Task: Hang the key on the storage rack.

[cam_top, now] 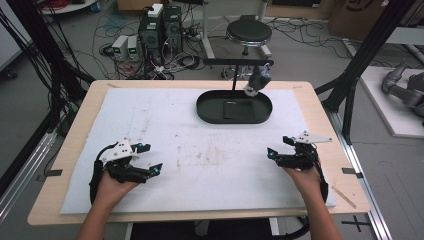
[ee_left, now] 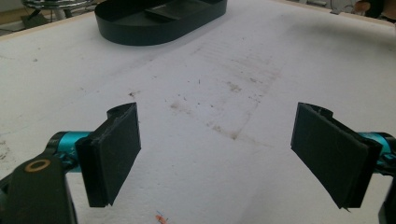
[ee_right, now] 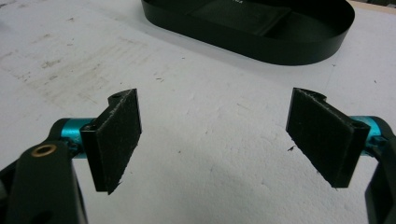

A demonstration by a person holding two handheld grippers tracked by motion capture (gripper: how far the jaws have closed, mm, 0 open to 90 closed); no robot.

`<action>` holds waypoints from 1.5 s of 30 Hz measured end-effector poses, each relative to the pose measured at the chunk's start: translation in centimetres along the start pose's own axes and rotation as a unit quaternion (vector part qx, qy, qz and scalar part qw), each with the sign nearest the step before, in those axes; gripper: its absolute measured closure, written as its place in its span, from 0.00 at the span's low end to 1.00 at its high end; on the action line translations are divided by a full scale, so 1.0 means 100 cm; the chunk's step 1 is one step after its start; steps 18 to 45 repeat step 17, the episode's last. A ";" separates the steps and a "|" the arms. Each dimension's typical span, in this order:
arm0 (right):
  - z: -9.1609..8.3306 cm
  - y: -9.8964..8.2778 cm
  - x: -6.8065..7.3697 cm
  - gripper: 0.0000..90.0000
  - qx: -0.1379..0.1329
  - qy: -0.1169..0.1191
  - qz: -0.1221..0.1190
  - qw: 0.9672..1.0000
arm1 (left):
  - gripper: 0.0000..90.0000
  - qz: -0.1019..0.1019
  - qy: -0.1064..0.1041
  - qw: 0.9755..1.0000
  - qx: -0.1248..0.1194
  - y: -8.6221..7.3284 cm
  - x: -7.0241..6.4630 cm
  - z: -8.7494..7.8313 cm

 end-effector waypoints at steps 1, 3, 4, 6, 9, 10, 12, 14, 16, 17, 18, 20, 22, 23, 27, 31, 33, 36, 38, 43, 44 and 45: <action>0.000 -0.001 0.000 0.21 0.002 0.001 0.001 1.000 | 0.17 -0.001 0.000 1.000 -0.001 0.000 0.000 0.000; 0.001 -0.001 -0.002 0.21 0.001 0.000 -0.001 1.000 | 0.17 -0.002 0.000 1.000 0.000 -0.001 0.000 0.000; 0.000 -0.001 -0.002 0.21 0.001 0.001 0.002 1.000 | 0.17 -0.001 0.001 1.000 0.002 -0.001 0.000 0.000; 0.000 -0.001 -0.002 0.21 0.001 0.000 0.001 1.000 | 0.17 -0.001 0.001 1.000 0.003 -0.001 0.001 0.001; 0.001 -0.001 -0.003 0.21 0.001 0.001 0.000 1.000 | 0.18 -0.001 0.001 1.000 0.002 -0.001 0.001 0.001; 0.000 -0.001 -0.003 0.21 0.001 0.001 0.001 1.000 | 0.18 -0.001 0.001 1.000 0.002 -0.001 0.001 0.001; 0.000 -0.001 -0.004 0.21 0.000 0.001 0.003 1.000 | 0.18 -0.001 0.000 1.000 0.003 -0.001 0.001 0.002; 0.000 -0.001 -0.004 0.21 0.000 0.000 0.003 1.000 | 0.18 0.000 0.000 1.000 0.004 -0.002 0.001 0.001; -0.001 -0.002 -0.005 0.21 -0.001 0.000 0.002 1.000 | 0.18 -0.002 0.001 1.000 0.003 -0.002 0.001 0.000; -0.001 -0.002 -0.005 0.21 -0.001 -0.001 0.002 1.000 | 0.17 -0.002 0.002 1.000 0.002 -0.001 0.001 0.000; -0.001 -0.002 -0.005 0.21 -0.001 -0.001 0.002 1.000 | 0.17 -0.002 0.002 1.000 0.002 -0.001 0.001 0.000; -0.001 -0.002 -0.005 0.21 -0.001 -0.001 0.002 1.000 | 0.17 -0.002 0.002 1.000 0.002 -0.001 0.001 0.000; -0.001 -0.002 -0.005 0.21 -0.001 -0.001 0.002 1.000 | 0.17 -0.002 0.002 1.000 0.002 -0.001 0.001 0.000; -0.001 -0.002 -0.005 0.21 -0.001 -0.001 0.002 1.000 | 0.17 -0.002 0.002 1.000 0.002 -0.001 0.001 0.000; -0.001 -0.002 -0.005 0.21 -0.001 -0.001 0.002 1.000 | 0.17 -0.002 0.002 1.000 0.002 -0.001 0.001 0.000; -0.001 -0.002 -0.005 0.21 -0.001 -0.001 0.002 1.000 | 0.17 -0.002 0.002 1.000 0.002 -0.001 0.001 0.000; -0.001 -0.002 -0.005 0.21 -0.001 -0.001 0.002 1.000 | 0.17 -0.002 0.002 1.000 0.002 -0.001 0.001 0.000; -0.001 -0.002 -0.005 0.21 -0.001 -0.001 0.002 1.000 | 0.17 -0.002 0.002 1.000 0.002 -0.001 0.001 0.000; -0.001 -0.002 -0.005 0.21 -0.001 -0.001 0.002 1.000 | 0.17 -0.002 0.002 1.000 0.002 -0.001 0.001 0.000; -0.001 -0.002 -0.005 0.21 -0.001 -0.001 0.002 1.000 | 0.17 -0.002 0.002 1.000 0.002 -0.001 0.001 0.000; -0.001 -0.002 -0.005 0.21 -0.001 -0.001 0.002 1.000 | 0.17 -0.002 0.002 1.000 0.002 -0.001 0.001 0.000; -0.001 -0.002 -0.005 0.21 -0.001 -0.001 0.002 1.000 | 0.17 -0.002 0.002 1.000 0.002 -0.001 0.001 0.000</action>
Point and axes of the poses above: each handheld gripper's, and its own axes: z roughly forward along the jaws, y roughly out of its top, x roughly to its left, the point moved 7 cm from there along z, roughly forward along the jaws, and after that the axes turned 9 degrees about x, right-handed, at the moved point
